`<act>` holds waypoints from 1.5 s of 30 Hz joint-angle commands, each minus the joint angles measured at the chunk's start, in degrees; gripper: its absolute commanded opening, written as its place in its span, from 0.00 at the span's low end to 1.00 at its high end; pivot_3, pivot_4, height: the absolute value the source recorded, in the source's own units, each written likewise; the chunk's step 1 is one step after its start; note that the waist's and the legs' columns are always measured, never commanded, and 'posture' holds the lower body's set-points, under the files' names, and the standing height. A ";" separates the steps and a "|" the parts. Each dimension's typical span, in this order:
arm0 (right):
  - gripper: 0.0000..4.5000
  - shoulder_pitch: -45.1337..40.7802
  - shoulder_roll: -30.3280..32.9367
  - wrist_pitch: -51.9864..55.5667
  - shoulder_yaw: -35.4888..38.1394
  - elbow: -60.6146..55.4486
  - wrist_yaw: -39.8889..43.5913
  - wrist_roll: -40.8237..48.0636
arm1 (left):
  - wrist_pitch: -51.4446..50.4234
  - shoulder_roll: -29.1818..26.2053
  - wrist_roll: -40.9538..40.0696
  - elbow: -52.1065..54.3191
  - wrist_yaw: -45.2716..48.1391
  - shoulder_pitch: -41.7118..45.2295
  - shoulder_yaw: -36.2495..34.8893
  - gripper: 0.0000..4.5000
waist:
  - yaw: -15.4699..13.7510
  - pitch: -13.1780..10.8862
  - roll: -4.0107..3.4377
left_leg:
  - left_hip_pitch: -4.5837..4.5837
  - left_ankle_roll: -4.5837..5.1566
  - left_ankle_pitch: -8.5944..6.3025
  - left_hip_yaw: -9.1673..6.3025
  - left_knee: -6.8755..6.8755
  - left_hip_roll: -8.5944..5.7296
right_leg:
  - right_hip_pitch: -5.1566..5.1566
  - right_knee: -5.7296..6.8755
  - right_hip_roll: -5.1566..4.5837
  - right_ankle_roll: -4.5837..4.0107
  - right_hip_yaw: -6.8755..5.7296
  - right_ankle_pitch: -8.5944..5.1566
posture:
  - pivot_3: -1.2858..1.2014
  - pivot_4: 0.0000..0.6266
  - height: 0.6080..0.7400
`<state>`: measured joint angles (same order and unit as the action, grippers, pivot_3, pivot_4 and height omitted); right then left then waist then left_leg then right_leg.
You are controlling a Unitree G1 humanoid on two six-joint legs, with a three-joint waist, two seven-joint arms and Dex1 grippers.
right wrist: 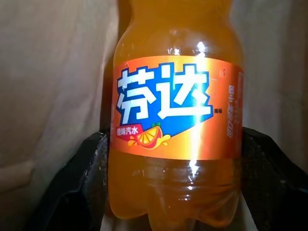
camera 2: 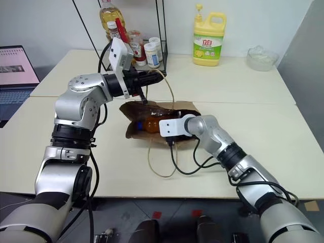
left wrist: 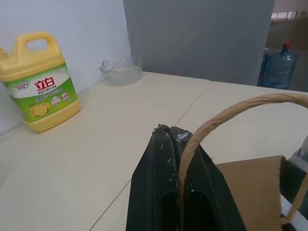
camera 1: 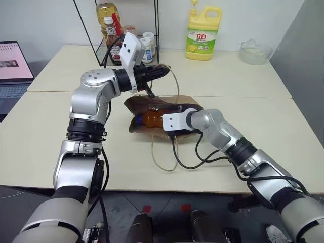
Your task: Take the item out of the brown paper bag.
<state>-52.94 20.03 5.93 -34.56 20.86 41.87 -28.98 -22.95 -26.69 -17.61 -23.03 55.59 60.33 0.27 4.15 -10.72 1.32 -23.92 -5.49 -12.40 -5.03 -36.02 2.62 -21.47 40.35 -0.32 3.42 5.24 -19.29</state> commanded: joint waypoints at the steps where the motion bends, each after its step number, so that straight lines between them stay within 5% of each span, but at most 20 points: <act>1: 0.72 1.48 2.14 -4.14 4.72 -11.57 1.26 3.52 | 2.81 -0.61 1.84 -0.55 -1.29 0.65 -0.19 0.00 | 0.04 0.00 0.00 | -0.02 0.00 0.00 0.00 0.01 0.00 | -0.01 -0.03 0.00 0.00 0.01 0.00 | 0.52 0.24 1.00; 17: 0.72 7.03 2.31 -16.88 17.80 -20.84 0.88 21.38 | 6.44 0.17 4.76 -5.57 -1.61 2.27 0.32 0.00 | -0.02 -0.01 0.00 | -0.03 0.01 -0.01 0.02 0.02 -0.01 | 0.02 -0.07 -0.02 0.00 0.01 0.00 | 0.52 0.24 1.00; 28: 0.72 13.41 10.25 -16.44 29.78 -32.70 0.05 28.36 | 6.76 -0.46 5.55 -6.05 -1.91 2.20 0.23 0.00 | -0.51 -0.01 0.00 | -0.04 0.05 -0.03 0.03 0.02 -0.01 | 0.02 -0.09 -0.01 0.00 0.01 0.00 | 0.52 0.24 1.00; 36: 0.72 17.03 19.16 0.19 36.77 -32.22 -4.52 20.85 | 7.16 -0.47 5.83 -6.29 -1.72 2.00 0.35 0.00 | -0.99 -0.01 0.00 | -0.04 0.08 -0.05 0.04 0.01 -0.02 | 0.01 -0.08 -0.01 0.00 0.04 0.00 | 0.52 0.24 1.00; 45: 0.72 22.37 22.04 39.44 38.77 -32.46 -1.10 27.52 | 8.60 0.07 6.73 -7.02 -1.11 1.95 0.70 0.00 | -1.02 -0.09 -0.14 | -0.05 0.12 -0.06 0.10 0.03 -0.03 | 0.01 -0.13 -0.02 0.00 0.11 0.00 | 0.52 0.24 1.00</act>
<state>-29.05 40.69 41.13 2.08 -9.71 40.34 -2.91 -15.50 -26.61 -10.94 -30.35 54.46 61.40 1.27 3.13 -10.81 1.18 -23.97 -5.38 -12.47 -4.93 -35.99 2.59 -21.47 40.22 -0.34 3.42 5.35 -19.29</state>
